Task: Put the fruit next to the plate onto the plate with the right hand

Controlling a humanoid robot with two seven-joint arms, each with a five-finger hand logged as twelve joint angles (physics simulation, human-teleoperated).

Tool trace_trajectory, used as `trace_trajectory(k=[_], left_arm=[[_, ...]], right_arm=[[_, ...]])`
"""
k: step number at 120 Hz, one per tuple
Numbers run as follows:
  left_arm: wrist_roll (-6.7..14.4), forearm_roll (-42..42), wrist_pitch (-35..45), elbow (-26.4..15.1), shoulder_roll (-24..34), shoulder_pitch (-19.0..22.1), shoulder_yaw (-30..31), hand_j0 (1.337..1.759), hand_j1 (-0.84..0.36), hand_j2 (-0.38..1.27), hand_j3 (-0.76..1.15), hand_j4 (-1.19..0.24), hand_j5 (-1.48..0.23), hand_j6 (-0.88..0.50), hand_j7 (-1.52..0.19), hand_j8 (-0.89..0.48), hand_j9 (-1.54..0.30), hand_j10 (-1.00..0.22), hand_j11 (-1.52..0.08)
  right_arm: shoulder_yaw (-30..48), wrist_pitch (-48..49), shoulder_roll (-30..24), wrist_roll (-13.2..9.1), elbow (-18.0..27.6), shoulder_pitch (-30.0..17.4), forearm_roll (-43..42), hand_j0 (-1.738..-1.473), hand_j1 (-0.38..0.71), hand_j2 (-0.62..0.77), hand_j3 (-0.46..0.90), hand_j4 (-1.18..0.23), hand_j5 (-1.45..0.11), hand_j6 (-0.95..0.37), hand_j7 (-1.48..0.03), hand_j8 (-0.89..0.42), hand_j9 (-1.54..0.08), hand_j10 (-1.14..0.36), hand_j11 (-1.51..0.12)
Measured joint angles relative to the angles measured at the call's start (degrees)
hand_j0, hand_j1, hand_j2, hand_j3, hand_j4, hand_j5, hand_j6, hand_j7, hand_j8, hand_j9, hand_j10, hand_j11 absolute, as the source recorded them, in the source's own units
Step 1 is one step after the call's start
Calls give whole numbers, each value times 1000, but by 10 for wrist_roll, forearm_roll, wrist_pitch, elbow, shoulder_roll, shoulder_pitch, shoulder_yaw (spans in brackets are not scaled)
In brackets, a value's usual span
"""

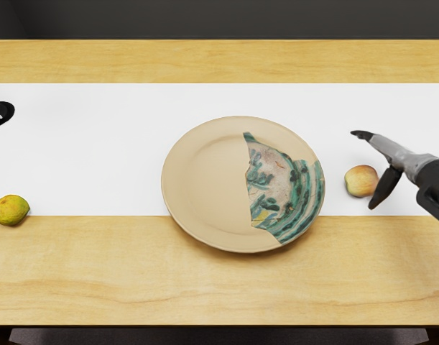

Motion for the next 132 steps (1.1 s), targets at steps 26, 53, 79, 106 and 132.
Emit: trace_trajectory(k=[26, 53, 79, 106, 132], left_arm=[[0, 0, 0, 0, 0, 0, 0, 1658, 69, 47, 0, -234, -303, -234, -303, -234, -303, -234, -303], [0, 0, 0, 0, 0, 0, 0, 1658, 69, 47, 0, -234, -303, -234, -303, -234, -303, -234, -304], [0, 0, 0, 0, 0, 0, 0, 1658, 69, 47, 0, -234, -303, -234, -303, -234, -303, -234, -303], [0, 0, 0, 0, 0, 0, 0, 1658, 69, 47, 0, -234, -303, -234, -303, -234, -303, -234, -303], [0, 0, 0, 0, 0, 0, 0, 1658, 69, 47, 0, -234, -303, -234, -303, -234, -303, -234, -303]], right_arm=[[-9, -35, 5, 9, -8, -2, -13, -1658, -294, -6, 0, -54, -64, -57, -63, -55, -64, -53, -63], [-18, -43, 6, 11, -11, -2, -18, -1658, -182, -24, 0, -148, -186, -151, -185, -149, -186, -147, -185], [-29, -44, 8, 11, -14, -2, -19, -1658, -90, -39, 0, -225, -286, -227, -285, -226, -285, -224, -285], [-37, -44, 23, 11, -17, -3, -22, -1658, -22, -50, 0, -281, -359, -283, -358, -282, -358, -280, -358], [-37, -44, 24, 12, -18, -3, -20, -1658, 99, -63, 0, -392, -510, -396, -506, -393, -510, -392, -509]])
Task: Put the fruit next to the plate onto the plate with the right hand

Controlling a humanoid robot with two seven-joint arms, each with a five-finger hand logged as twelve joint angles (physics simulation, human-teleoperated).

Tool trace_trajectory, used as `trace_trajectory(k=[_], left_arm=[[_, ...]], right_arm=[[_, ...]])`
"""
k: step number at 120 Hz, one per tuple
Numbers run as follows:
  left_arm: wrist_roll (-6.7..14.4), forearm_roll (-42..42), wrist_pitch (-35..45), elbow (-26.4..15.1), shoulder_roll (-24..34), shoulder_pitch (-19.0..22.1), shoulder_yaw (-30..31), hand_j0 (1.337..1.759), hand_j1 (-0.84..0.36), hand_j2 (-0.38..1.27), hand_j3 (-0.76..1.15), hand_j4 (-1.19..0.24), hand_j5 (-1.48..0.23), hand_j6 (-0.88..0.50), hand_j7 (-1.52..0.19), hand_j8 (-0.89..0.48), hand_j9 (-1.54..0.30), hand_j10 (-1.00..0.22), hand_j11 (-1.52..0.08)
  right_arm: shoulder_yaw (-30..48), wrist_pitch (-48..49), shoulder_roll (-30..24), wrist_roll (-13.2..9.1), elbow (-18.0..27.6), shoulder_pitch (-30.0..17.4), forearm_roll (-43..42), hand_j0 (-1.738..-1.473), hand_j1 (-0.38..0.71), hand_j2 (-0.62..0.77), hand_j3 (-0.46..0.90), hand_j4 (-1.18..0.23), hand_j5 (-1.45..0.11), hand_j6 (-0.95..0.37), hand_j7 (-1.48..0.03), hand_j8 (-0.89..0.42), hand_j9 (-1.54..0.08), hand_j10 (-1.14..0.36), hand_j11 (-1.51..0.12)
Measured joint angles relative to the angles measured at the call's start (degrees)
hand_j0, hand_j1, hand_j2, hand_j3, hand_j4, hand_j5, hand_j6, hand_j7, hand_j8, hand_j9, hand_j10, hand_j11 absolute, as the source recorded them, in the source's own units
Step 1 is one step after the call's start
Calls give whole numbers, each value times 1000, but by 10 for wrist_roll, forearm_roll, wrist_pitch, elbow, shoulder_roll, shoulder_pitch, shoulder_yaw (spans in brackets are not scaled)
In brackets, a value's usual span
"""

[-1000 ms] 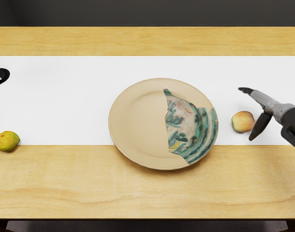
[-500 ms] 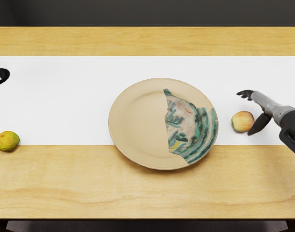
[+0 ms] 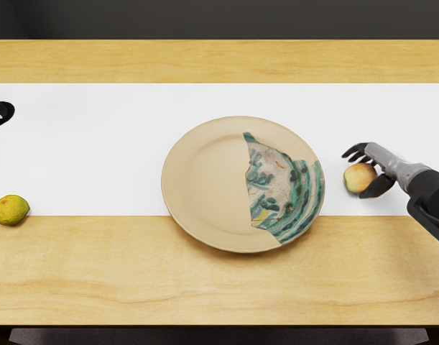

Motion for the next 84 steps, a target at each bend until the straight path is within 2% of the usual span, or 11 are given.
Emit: trace_trajectory(k=[16, 39, 84], left_arm=[[0, 0, 0, 0, 0, 0, 0, 1658, 69, 47, 0, -234, -303, -234, -303, -234, -303, -234, -303], [0, 0, 0, 0, 0, 0, 0, 1658, 69, 47, 0, -234, -303, -234, -303, -234, -304, -234, -304], [0, 0, 0, 0, 0, 0, 0, 1658, 69, 47, 0, -234, -303, -234, -303, -234, -303, -234, -303]], right_arm=[[0, 2, 0, 0, 0, 0, 1, -1657, 146, -25, 0, -446, -581, -442, -577, -394, -582, -444, -582], [0, 4, -1, 2, 0, 1, 3, -1656, 162, 69, 0, -506, -651, -433, -651, -400, -656, -502, -656], [7, 7, -6, 15, 0, 10, 29, -1655, 152, 54, 0, -539, -716, -417, -706, -379, -719, -522, -721]])
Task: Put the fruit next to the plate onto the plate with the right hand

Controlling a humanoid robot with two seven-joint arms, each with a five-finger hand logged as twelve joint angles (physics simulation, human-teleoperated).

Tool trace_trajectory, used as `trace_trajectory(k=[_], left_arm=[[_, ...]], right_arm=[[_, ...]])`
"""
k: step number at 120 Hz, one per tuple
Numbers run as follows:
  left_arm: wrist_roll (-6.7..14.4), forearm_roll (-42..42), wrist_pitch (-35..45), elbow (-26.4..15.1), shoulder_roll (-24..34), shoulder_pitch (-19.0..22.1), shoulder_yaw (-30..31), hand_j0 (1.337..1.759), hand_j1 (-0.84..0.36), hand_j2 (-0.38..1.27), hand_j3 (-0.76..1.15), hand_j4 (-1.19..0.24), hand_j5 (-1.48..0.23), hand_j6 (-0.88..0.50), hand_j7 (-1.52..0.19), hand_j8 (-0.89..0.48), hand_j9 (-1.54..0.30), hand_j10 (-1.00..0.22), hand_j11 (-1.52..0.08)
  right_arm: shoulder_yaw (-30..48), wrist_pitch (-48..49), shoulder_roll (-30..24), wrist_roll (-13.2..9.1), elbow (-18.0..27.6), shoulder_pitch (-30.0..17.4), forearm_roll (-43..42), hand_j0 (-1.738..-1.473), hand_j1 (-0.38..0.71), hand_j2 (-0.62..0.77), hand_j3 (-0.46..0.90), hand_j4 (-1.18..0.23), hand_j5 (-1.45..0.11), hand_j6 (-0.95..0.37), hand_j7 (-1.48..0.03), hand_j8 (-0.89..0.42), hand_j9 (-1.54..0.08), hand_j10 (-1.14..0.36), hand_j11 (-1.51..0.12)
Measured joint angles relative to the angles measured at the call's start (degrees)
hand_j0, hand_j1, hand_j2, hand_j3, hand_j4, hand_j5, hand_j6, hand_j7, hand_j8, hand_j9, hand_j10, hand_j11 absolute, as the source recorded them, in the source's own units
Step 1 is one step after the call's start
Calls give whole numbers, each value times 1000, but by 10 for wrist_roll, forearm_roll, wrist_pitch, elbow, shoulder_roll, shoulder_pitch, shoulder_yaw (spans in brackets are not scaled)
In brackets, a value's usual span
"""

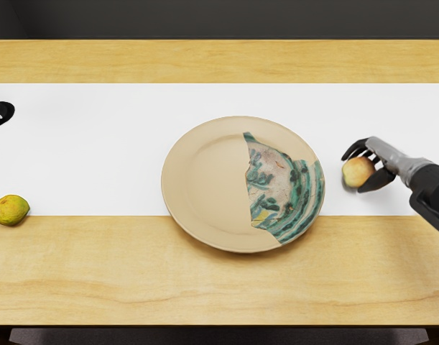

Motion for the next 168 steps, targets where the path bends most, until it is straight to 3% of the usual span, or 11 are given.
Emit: trace_trajectory(k=[30, 83, 114, 141, 156, 168], left_arm=[[0, 0, 0, 0, 0, 0, 0, 1658, 69, 47, 0, -234, -303, -234, -303, -234, -303, -234, -303], [0, 0, 0, 0, 0, 0, 0, 1658, 69, 47, 0, -234, -303, -234, -303, -234, -303, -234, -304], [0, 0, 0, 0, 0, 0, 0, 1658, 69, 47, 0, -234, -303, -234, -303, -234, -303, -234, -303], [0, 0, 0, 0, 0, 0, 0, 1658, 69, 47, 0, -234, -304, -234, -304, -234, -304, -234, -304], [0, 0, 0, 0, 0, 0, 0, 1658, 69, 47, 0, -234, -304, -234, -304, -234, -304, -234, -304], [0, 0, 0, 0, 0, 0, 0, 1658, 69, 47, 0, -234, -303, -234, -303, -234, -303, -234, -303]], right_arm=[[12, 17, -13, 10, 5, 23, 38, -1655, 152, 54, 0, -533, -712, -418, -700, -380, -716, -521, -719], [118, 127, -30, 10, 30, 33, 74, -1657, 158, 71, 1, -531, -721, -414, -705, -375, -721, -518, -726], [134, 153, 21, 10, 31, 48, 79, -1658, 171, 118, 1, -531, -733, -408, -711, -366, -733, -512, -739], [135, 169, 77, 9, 31, 66, 81, -1658, 194, 264, 1, -535, -734, -428, -715, -390, -731, -529, -739], [135, 177, 107, 9, 30, 75, 81, -1658, 233, 418, 1, -536, -736, -457, -717, -410, -727, -535, -731], [135, 183, 120, 9, 30, 78, 81, -1658, 253, 449, 0, -538, -736, -447, -718, -400, -724, -530, -728]])
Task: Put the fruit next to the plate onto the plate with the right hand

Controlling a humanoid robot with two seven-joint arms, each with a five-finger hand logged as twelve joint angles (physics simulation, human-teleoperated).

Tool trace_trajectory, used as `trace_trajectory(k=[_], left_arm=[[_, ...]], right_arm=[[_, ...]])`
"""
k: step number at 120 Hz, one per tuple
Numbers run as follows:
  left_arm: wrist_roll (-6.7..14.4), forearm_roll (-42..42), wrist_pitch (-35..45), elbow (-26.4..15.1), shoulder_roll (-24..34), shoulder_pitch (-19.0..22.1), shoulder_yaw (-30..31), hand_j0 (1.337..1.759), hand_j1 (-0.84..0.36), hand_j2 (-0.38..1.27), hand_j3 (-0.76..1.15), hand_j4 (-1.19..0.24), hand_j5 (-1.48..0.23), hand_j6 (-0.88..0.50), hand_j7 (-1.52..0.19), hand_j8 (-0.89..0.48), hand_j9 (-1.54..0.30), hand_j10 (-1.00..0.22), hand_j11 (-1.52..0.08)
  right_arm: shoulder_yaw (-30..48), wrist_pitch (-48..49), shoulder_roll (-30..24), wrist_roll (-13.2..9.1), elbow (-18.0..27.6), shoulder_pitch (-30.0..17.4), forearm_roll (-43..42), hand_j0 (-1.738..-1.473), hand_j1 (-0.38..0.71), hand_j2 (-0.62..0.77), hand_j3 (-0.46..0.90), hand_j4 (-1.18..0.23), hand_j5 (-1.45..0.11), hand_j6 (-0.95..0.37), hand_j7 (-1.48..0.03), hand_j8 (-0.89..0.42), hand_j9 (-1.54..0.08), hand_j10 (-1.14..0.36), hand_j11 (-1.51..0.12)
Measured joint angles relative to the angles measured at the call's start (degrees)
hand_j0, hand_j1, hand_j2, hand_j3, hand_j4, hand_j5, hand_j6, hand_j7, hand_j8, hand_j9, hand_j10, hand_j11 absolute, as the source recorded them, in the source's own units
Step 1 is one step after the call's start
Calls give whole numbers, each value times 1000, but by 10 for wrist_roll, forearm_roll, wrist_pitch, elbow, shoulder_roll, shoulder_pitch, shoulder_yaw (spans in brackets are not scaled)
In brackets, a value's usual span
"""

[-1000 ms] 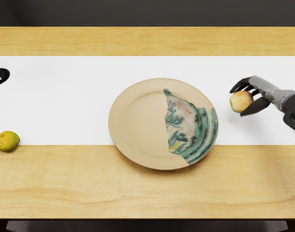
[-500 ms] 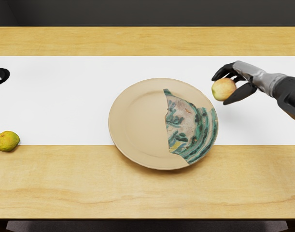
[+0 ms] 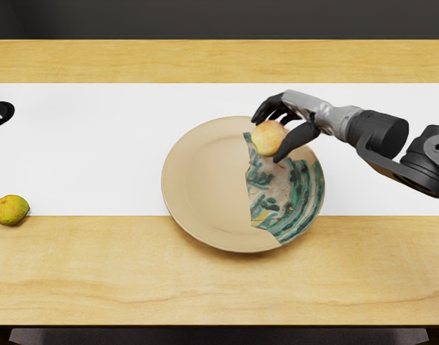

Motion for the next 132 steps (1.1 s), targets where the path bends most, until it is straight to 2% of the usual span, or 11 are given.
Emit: trace_trajectory(k=[13, 46, 78, 114, 132], left_arm=[[0, 0, 0, 0, 0, 0, 0, 1658, 69, 47, 0, -234, -304, -234, -304, -234, -303, -234, -303], [0, 0, 0, 0, 0, 0, 0, 1658, 69, 47, 0, -234, -303, -234, -303, -234, -303, -234, -304], [0, 0, 0, 0, 0, 0, 0, 1658, 69, 47, 0, -234, -303, -234, -303, -234, -303, -233, -303], [0, 0, 0, 0, 0, 0, 0, 1658, 69, 47, 0, -233, -303, -233, -303, -233, -303, -233, -303], [0, 0, 0, 0, 0, 0, 0, 1658, 69, 47, 0, -233, -303, -233, -303, -233, -303, -233, -303]], right_arm=[[0, 3, 7, 0, 0, 1, 0, -1658, 213, 348, 0, -543, -732, -454, -719, -399, -723, -522, -726], [-5, 4, 25, 1, 0, -5, 0, -1656, 165, 196, 0, -550, -725, -432, -720, -388, -727, -514, -730], [-12, 8, 39, 10, 0, -32, 0, -1656, 159, 176, 0, -550, -729, -435, -721, -388, -727, -516, -733], [-21, 10, 48, 11, 0, -37, -1, -1656, 155, 141, 0, -542, -721, -423, -712, -383, -725, -515, -729], [-22, 9, 49, 8, 0, -37, -4, -1657, 123, 53, 0, -462, -610, -399, -604, -373, -612, -449, -614]])
